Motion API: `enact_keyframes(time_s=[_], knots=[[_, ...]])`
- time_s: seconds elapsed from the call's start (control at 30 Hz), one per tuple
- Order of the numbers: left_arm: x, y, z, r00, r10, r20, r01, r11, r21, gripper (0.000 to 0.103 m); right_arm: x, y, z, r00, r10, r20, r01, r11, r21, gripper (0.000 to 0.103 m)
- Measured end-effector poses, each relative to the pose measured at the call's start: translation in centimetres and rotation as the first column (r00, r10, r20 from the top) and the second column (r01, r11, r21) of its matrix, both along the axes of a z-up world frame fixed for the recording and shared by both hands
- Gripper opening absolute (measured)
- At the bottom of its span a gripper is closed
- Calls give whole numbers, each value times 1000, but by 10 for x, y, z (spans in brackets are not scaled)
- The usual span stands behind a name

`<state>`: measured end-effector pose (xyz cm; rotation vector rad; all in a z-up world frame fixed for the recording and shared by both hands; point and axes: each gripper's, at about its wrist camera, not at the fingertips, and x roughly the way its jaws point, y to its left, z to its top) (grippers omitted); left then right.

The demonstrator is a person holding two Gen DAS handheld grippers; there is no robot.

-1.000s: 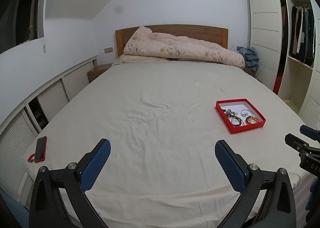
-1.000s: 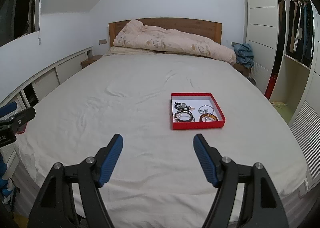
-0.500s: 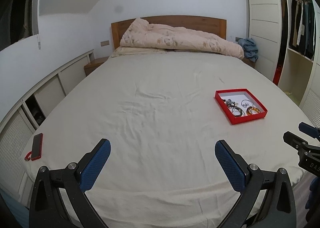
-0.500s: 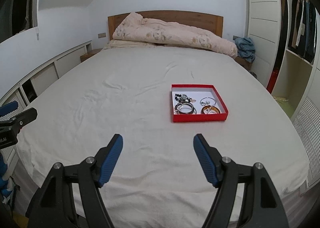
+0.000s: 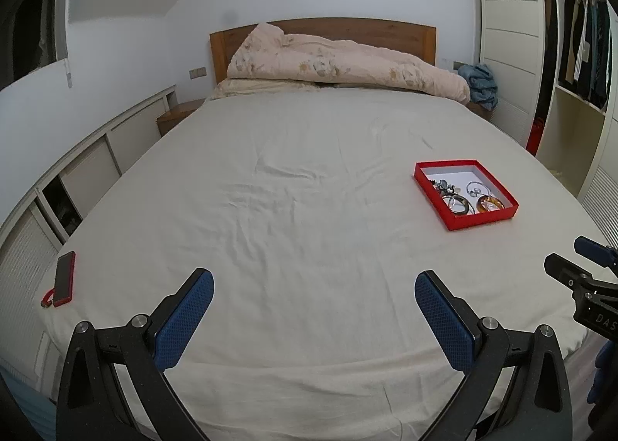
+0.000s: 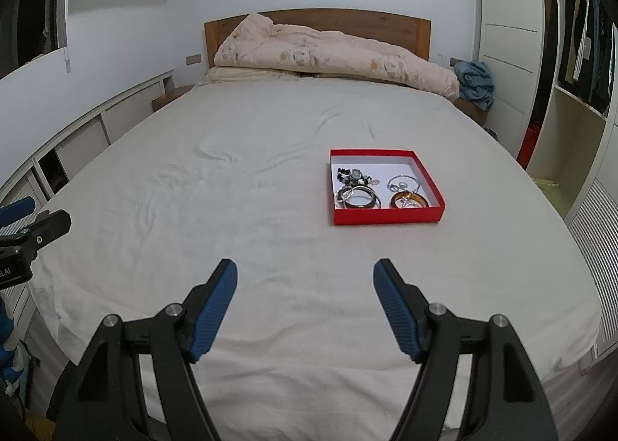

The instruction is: Organize jewelry

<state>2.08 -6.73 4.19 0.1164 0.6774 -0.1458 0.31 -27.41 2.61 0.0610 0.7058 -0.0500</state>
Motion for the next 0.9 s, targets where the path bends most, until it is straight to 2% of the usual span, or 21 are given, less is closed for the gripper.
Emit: enact_keyframes(time_s=[0.9], knots=[[4, 4, -5, 1000, -5, -23, 5, 1000, -2, 102, 2, 4, -6, 1000, 3, -21, -3, 1000, -3, 72]])
